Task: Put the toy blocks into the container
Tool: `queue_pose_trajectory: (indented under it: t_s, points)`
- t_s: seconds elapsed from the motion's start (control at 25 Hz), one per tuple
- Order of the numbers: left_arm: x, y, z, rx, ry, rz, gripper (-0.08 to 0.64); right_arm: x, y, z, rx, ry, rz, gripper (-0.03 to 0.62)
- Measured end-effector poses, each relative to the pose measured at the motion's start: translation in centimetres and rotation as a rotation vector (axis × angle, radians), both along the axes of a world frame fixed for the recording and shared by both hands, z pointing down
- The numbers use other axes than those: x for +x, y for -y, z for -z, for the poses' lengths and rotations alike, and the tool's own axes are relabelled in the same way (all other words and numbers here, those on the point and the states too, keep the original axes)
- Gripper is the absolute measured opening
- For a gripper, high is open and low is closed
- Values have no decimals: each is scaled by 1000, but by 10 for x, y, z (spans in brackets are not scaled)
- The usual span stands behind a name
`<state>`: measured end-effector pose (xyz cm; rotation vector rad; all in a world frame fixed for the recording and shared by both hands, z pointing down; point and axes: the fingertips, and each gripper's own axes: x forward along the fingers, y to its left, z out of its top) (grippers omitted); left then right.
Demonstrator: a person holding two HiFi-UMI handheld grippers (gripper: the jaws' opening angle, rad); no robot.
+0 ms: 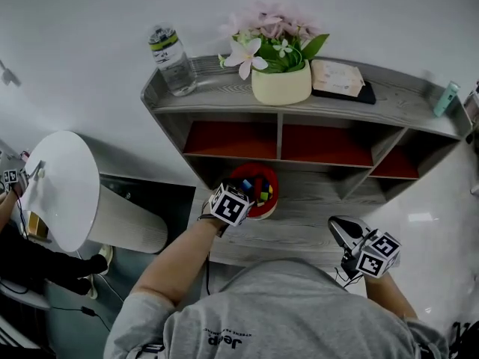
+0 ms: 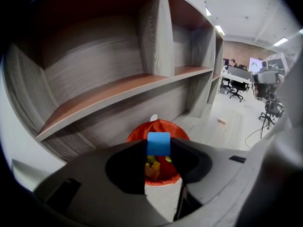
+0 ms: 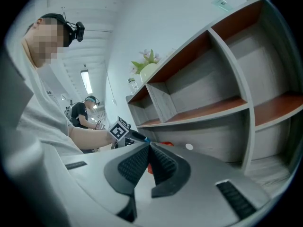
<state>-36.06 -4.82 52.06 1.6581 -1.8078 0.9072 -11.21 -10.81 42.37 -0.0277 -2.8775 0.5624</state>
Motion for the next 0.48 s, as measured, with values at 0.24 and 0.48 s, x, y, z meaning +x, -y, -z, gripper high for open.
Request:
queue_pose_trajectory:
  t_s: [0.24, 0.48]
  points:
    - [-1, 8, 3, 36, -6, 5, 313, 6, 1, -1, -3, -3, -14, 20]
    - [12, 10, 5, 27, -24, -27, 313, 13, 2, -3, -6, 0, -31, 20]
